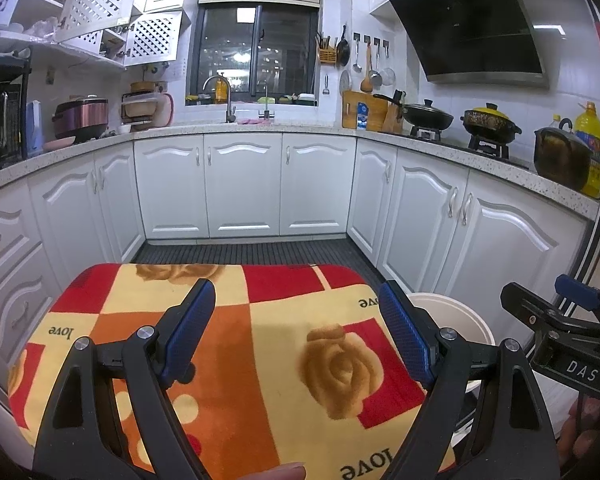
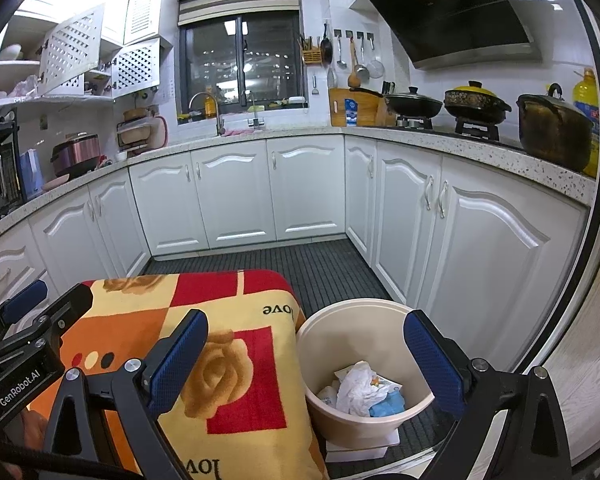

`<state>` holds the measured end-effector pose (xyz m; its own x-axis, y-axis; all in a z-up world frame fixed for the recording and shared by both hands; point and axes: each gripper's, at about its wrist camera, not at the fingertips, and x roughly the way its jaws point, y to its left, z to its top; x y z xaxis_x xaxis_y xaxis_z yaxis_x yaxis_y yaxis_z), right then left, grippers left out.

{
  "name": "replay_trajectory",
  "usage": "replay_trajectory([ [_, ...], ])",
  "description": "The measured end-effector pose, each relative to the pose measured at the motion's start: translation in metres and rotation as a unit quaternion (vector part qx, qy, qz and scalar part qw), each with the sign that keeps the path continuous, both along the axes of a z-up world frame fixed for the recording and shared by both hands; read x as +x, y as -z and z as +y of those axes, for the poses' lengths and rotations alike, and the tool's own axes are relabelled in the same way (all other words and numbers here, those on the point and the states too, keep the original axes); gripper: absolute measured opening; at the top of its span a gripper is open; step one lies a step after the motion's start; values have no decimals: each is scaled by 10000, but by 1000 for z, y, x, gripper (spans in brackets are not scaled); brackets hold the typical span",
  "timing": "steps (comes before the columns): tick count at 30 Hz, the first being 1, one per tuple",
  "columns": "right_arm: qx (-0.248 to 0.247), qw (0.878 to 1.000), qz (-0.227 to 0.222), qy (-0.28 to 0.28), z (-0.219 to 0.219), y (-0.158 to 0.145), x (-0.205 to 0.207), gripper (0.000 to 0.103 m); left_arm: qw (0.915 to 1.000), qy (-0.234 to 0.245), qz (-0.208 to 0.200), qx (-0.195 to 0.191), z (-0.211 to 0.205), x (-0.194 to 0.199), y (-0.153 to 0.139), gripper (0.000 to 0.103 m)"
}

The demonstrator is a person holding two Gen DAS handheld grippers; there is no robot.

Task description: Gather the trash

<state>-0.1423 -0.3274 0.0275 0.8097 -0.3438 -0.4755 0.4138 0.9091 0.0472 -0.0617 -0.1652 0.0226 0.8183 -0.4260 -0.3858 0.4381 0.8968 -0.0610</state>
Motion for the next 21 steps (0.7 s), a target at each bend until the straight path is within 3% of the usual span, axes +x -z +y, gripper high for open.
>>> replay_trajectory([
  [21, 18, 9999, 30, 100, -8, 2, 0, 98, 10000, 41, -4, 53, -3, 0, 2, 84],
])
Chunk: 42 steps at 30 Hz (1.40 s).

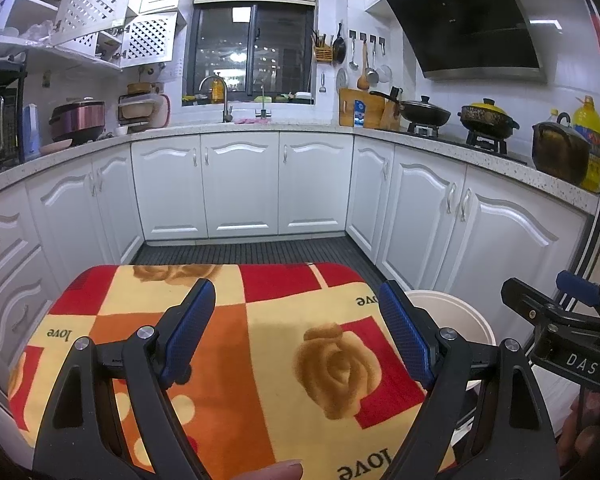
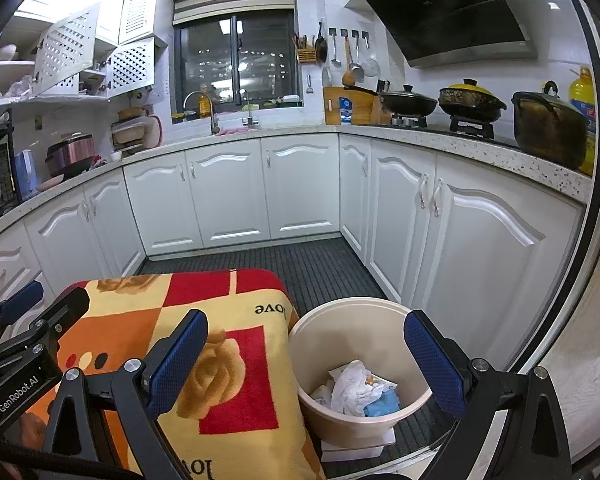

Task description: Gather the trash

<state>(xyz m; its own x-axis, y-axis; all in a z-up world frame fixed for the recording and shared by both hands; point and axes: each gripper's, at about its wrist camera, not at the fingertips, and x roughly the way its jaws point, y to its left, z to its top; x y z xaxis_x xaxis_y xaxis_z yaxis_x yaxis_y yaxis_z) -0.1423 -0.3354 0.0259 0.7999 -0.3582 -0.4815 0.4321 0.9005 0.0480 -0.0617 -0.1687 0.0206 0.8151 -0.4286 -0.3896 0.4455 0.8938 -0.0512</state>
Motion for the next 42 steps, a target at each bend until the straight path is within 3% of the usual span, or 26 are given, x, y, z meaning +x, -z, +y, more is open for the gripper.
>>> replay_trajectory([
  [42, 8, 10000, 41, 4, -4, 1, 0, 98, 10000, 53, -3, 51, 3, 4, 2, 84],
])
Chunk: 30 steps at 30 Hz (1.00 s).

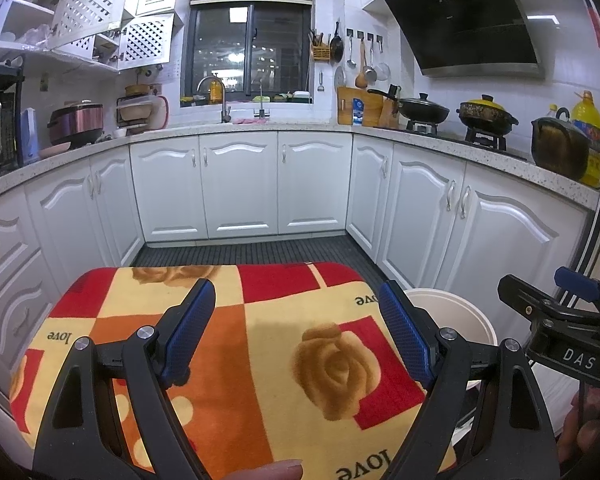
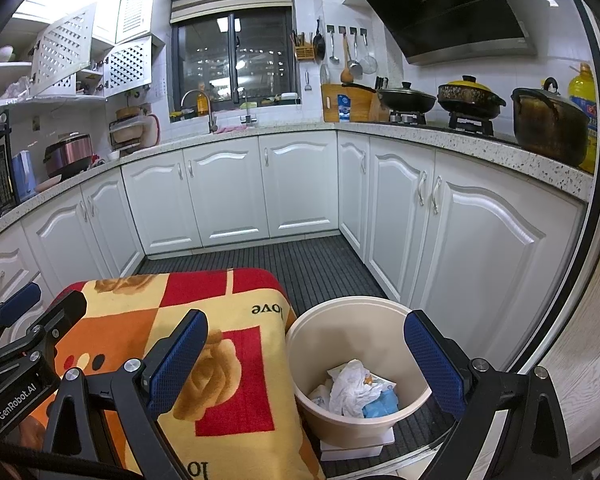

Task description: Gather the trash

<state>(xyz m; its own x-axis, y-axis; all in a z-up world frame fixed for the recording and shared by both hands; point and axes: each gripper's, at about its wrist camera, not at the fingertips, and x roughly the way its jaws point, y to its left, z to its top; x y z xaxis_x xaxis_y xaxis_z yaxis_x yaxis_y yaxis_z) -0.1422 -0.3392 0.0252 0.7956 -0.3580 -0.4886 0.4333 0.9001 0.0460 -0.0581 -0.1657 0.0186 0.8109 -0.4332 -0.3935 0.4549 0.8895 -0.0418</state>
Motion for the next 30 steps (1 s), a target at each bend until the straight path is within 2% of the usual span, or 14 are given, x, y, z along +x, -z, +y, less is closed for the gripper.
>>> replay_trajectory([
  [18, 14, 10000, 76, -11, -1, 7, 4, 98, 10000, 16, 32, 9, 1, 5, 0, 84],
  [30, 50, 9996, 268, -66, 1, 17, 19, 98, 9998, -112, -43, 147, 9, 19, 15, 84],
])
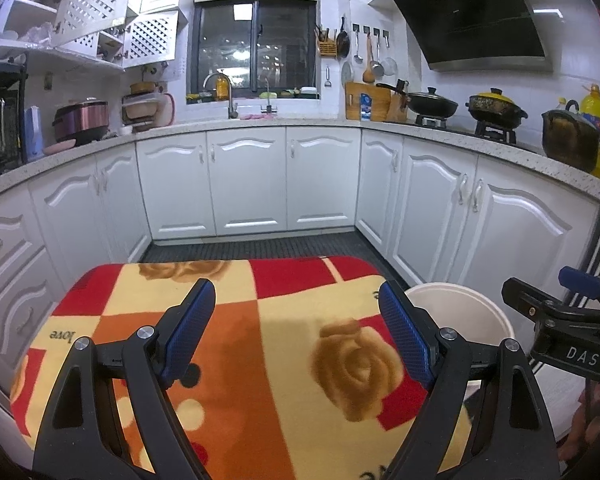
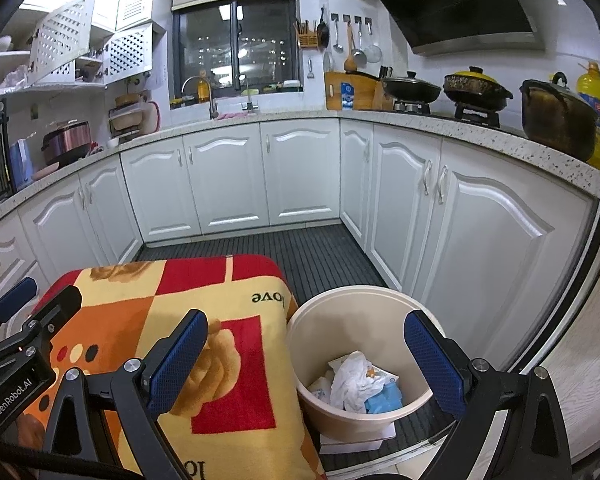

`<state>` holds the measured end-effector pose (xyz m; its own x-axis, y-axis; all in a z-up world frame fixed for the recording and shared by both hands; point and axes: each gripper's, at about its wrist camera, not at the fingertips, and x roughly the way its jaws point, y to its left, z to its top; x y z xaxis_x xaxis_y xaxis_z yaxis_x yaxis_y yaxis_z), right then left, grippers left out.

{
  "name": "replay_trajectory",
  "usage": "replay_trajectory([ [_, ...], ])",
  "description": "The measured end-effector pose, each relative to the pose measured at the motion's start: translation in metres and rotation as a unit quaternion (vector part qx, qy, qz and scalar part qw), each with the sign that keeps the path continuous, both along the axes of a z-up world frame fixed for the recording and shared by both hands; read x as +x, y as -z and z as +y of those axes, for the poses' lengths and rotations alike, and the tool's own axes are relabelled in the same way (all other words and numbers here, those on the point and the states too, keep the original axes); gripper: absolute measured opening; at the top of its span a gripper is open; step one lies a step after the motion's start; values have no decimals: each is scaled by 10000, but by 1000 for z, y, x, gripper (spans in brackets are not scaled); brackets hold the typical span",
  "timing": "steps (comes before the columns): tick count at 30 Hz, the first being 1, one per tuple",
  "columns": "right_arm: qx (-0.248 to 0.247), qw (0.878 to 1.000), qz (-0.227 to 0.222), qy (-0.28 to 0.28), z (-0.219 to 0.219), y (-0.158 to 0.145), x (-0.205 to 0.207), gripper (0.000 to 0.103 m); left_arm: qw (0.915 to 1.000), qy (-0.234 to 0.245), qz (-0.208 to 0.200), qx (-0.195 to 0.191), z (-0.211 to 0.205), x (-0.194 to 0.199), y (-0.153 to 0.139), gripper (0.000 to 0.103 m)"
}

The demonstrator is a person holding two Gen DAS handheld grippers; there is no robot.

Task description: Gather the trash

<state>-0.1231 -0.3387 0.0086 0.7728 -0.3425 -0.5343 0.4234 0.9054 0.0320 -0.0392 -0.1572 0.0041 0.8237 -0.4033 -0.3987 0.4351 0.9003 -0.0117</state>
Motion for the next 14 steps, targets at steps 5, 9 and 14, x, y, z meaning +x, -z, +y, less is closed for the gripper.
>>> replay_trajectory([
  [5, 7, 9999, 140, -90, 5, 8, 15, 98, 10000, -72, 47, 1, 7, 10, 6, 84],
  [9, 19, 9996, 214, -169, 9, 12, 26, 98, 9999, -123, 95, 54, 11, 19, 10, 84],
  [14, 89, 9995, 209, -197, 9, 14, 33, 98, 9999, -95, 92, 56, 13, 22, 10, 84],
])
